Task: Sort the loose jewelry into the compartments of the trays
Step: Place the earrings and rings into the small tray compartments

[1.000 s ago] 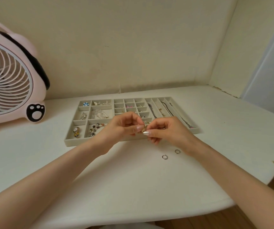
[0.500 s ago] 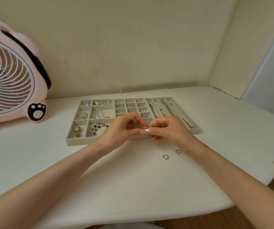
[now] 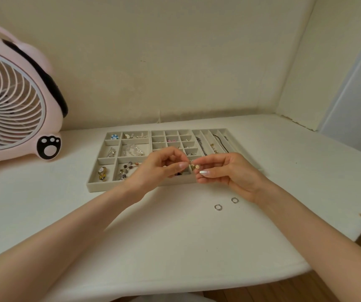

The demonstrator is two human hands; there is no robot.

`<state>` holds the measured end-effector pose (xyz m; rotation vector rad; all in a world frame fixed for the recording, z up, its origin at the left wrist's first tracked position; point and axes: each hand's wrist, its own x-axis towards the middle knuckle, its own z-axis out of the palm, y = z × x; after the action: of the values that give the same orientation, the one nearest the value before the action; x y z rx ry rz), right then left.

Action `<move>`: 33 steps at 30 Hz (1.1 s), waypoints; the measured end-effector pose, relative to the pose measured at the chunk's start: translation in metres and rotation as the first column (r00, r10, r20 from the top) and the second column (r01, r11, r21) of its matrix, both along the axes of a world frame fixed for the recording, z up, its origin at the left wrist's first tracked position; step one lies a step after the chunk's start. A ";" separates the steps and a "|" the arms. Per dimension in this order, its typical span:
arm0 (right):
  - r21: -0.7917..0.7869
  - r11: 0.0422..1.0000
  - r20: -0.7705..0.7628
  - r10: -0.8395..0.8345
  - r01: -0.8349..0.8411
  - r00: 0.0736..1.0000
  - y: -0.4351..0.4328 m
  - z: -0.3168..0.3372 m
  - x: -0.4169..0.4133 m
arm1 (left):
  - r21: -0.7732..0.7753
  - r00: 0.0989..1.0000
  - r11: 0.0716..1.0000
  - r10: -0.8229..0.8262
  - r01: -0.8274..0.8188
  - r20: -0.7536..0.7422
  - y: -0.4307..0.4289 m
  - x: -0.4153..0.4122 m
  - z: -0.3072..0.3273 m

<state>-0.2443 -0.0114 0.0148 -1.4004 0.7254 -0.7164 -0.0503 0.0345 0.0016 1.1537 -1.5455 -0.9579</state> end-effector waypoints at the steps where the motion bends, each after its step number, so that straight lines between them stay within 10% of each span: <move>1: -0.001 1.000 0.002 -0.001 0.001 1.000 0.000 0.000 0.000 | -0.008 1.000 1.000 0.002 -0.002 0.004 0.000 0.000 0.000; 15: -0.064 0.994 0.012 -0.090 0.091 0.996 -0.010 -0.001 0.005 | 0.060 0.963 0.961 0.270 -0.269 -0.009 -0.041 0.037 0.009; 33: -0.336 0.909 -0.098 -0.294 0.247 0.951 -0.027 -0.008 0.009 | -0.054 0.723 0.927 0.324 -0.370 0.609 -0.154 0.054 0.014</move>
<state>-0.2350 -0.0379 0.0070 -1.6803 0.9648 -0.9912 0.0037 -0.1198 0.0158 1.8604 -1.6946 -0.3875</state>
